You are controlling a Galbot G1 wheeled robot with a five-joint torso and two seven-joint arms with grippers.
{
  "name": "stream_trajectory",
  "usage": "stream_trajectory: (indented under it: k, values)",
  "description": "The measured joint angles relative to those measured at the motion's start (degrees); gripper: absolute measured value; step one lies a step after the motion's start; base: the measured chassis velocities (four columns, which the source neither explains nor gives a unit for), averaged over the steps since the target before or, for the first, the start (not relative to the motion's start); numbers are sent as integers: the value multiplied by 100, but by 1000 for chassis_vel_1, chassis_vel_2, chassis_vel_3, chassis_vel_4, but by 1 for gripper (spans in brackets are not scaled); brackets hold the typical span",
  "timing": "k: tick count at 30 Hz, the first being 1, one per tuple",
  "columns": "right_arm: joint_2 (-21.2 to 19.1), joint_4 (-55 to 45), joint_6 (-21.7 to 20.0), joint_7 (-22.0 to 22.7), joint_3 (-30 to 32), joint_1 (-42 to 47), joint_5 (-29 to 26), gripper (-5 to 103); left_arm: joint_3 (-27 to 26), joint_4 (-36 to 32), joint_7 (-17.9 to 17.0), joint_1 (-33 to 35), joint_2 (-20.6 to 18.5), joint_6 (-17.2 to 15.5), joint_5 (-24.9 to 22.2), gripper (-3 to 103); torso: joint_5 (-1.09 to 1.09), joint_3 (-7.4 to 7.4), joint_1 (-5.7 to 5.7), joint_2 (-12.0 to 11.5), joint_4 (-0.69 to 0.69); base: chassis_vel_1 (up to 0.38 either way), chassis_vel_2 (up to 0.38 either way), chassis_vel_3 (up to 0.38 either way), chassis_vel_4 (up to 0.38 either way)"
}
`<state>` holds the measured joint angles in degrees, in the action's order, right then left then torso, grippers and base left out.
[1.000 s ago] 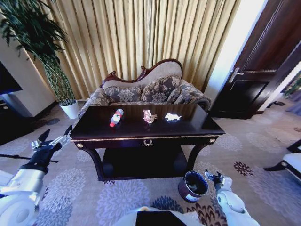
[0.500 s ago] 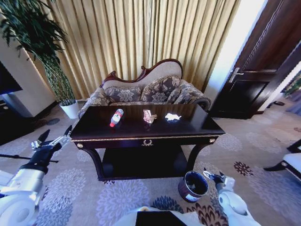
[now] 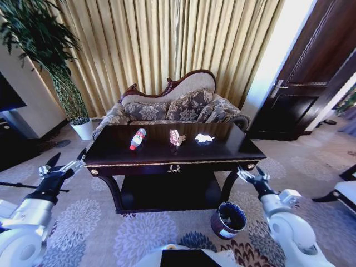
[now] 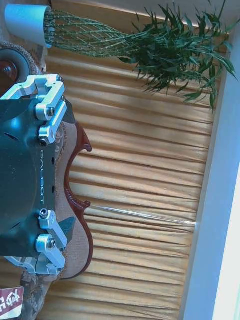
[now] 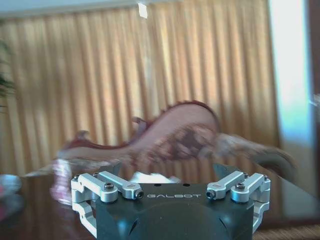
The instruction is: Move to the front of the table and place the trash on the table into the trash bin.
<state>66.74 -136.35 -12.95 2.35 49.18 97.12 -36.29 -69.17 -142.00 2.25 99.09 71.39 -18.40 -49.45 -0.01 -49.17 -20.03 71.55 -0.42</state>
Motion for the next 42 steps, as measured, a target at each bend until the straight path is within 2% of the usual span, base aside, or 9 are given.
stream_trajectory:
  k: [7,20,32,42]
  values:
    - [-228,-631,-75,39,4,349,1,100,17,-71,2,54,-107,3,3,100,1,0,0,0,-2,0,0,0,0]
    - [-507,-415,-365,214,-81,132,-115,100,-3,-123,-59,69,-161,-144,11,100,2,0,0,0,0,0,0,0,0]
    - [-510,-368,-372,59,-97,110,-122,100,100,-127,-55,66,-101,-185,39,100,2,0,0,0,-2,-29,39,32,-28]
    - [-489,-337,-356,38,-145,78,-107,100,52,-127,-58,105,-87,-223,56,100,2,-1,-2,-1,-1,-147,136,131,-130]
